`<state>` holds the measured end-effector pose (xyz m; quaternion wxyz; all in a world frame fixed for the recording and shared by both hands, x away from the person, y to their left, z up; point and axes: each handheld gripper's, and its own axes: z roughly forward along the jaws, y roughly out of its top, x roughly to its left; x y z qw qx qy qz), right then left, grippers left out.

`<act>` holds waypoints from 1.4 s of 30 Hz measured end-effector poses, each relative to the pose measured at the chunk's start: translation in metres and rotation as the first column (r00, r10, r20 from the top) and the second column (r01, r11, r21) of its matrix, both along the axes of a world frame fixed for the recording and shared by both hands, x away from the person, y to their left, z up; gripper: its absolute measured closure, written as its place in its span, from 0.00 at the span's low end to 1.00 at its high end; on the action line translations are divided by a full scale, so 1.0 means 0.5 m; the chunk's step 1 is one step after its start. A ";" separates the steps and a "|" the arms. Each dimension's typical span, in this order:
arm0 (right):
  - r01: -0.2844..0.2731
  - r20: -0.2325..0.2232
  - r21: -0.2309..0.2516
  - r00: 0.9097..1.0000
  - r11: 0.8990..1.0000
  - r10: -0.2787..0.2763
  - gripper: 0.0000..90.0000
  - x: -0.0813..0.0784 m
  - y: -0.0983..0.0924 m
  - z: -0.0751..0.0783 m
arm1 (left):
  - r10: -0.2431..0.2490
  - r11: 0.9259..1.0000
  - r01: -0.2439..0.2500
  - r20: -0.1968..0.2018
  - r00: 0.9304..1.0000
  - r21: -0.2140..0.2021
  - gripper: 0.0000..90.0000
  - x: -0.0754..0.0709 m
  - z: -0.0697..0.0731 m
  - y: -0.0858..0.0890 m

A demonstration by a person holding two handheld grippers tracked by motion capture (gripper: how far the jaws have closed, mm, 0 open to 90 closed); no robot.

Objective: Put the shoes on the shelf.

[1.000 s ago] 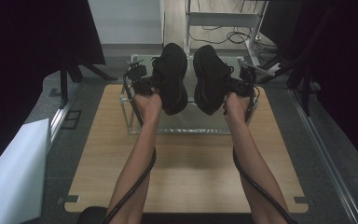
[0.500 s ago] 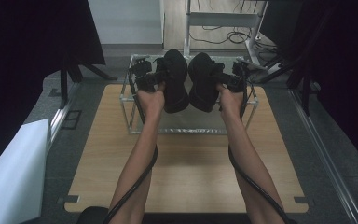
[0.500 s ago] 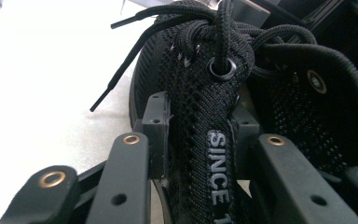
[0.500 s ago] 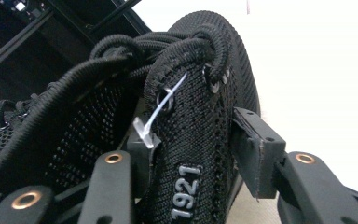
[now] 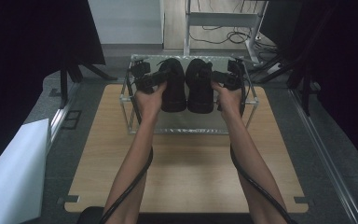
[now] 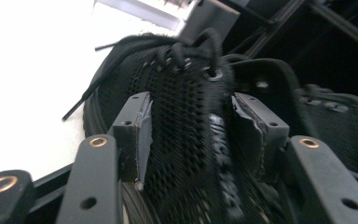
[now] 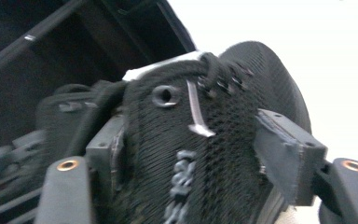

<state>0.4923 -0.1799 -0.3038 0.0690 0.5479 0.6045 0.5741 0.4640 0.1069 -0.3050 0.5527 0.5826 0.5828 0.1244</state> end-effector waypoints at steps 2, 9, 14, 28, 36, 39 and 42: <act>-0.021 0.014 0.013 1.000 1.000 0.021 0.41 -0.009 -0.009 0.013 | -0.017 1.000 0.017 0.017 1.000 -0.020 0.57 -0.011 0.009 0.010; -0.064 0.060 -0.027 0.996 0.998 0.066 0.56 -0.070 -0.055 0.031 | -0.083 0.996 0.080 0.073 0.994 0.050 0.65 -0.079 0.025 0.052; -0.078 0.071 -0.084 0.994 0.993 0.084 0.69 -0.115 -0.084 0.004 | -0.111 0.987 0.104 0.056 0.992 0.121 0.75 -0.106 -0.004 0.066; -0.118 0.091 -0.205 0.986 0.972 0.139 0.95 -0.175 -0.068 -0.072 | -0.143 0.966 0.131 0.040 0.989 0.223 0.96 -0.132 -0.065 0.039; -0.061 0.082 -0.186 0.994 0.981 0.077 1.00 -0.148 -0.059 -0.079 | -0.117 0.970 0.113 0.009 0.993 0.214 1.00 -0.099 -0.065 0.028; -0.051 0.079 -0.189 0.995 0.981 0.067 1.00 -0.140 -0.057 -0.079 | -0.105 0.969 0.103 -0.001 0.994 0.223 1.00 -0.083 -0.063 0.023; -0.038 0.073 -0.195 0.996 0.980 0.053 1.00 -0.126 -0.055 -0.078 | -0.094 0.970 0.095 -0.014 0.995 0.222 1.00 -0.064 -0.062 0.020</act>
